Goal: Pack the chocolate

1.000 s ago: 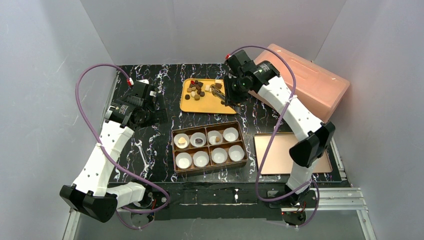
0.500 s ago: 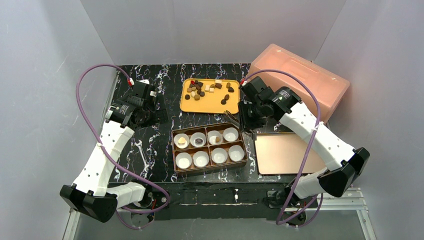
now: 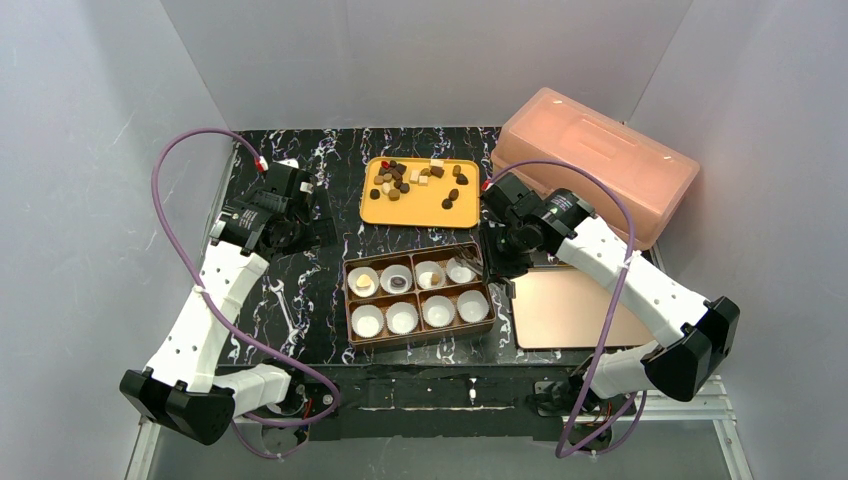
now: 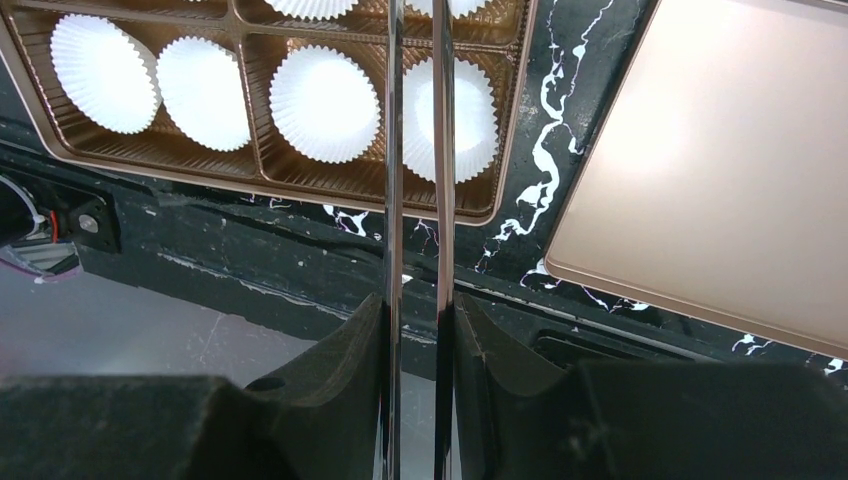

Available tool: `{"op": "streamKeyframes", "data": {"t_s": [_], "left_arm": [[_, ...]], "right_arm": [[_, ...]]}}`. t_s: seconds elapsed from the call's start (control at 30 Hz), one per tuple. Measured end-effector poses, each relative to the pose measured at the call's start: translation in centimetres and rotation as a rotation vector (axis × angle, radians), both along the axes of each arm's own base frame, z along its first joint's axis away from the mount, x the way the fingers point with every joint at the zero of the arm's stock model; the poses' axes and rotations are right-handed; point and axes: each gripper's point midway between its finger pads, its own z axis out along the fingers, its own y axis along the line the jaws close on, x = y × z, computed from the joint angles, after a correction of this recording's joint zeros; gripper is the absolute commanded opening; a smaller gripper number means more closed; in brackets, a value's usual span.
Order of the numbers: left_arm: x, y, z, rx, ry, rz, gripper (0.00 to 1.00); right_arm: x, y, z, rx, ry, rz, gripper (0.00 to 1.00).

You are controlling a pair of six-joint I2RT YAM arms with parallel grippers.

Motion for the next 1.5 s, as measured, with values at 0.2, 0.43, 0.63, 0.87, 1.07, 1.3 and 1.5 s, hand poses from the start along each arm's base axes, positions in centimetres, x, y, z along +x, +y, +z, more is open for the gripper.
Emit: {"op": "streamKeyframes", "data": {"t_s": [0.2,0.43,0.63,0.87,1.07,1.3,1.5], "left_arm": [[0.0,-0.1,0.0,-0.003,0.001,-0.001,1.00],[0.0,-0.1,0.0,-0.005,0.001,0.001,1.00],[0.0,-0.1,-0.1,-0.005,0.002,0.001,0.99],[-0.1,0.0,-0.4,-0.001,0.011,0.001,0.99],[-0.1,-0.1,-0.5,-0.001,0.013,0.001,0.99],[-0.1,-0.1,-0.5,-0.001,0.013,0.001,0.99],[-0.1,-0.1,-0.5,-0.001,0.014,0.001,1.00]], "right_arm": [[0.0,0.0,-0.3,-0.002,0.001,-0.010,0.34],[0.2,0.0,-0.4,-0.011,-0.010,-0.012,0.37],[0.3,0.0,-0.4,-0.011,-0.013,-0.012,0.39],[0.3,0.0,-0.4,-0.013,-0.012,-0.012,0.40],[0.4,0.0,-0.6,-0.019,-0.009,-0.012,0.41],[0.6,0.1,-0.3,-0.021,-0.017,-0.014,0.43],[2.7,1.6,3.0,0.032,-0.105,-0.009,0.43]]}}
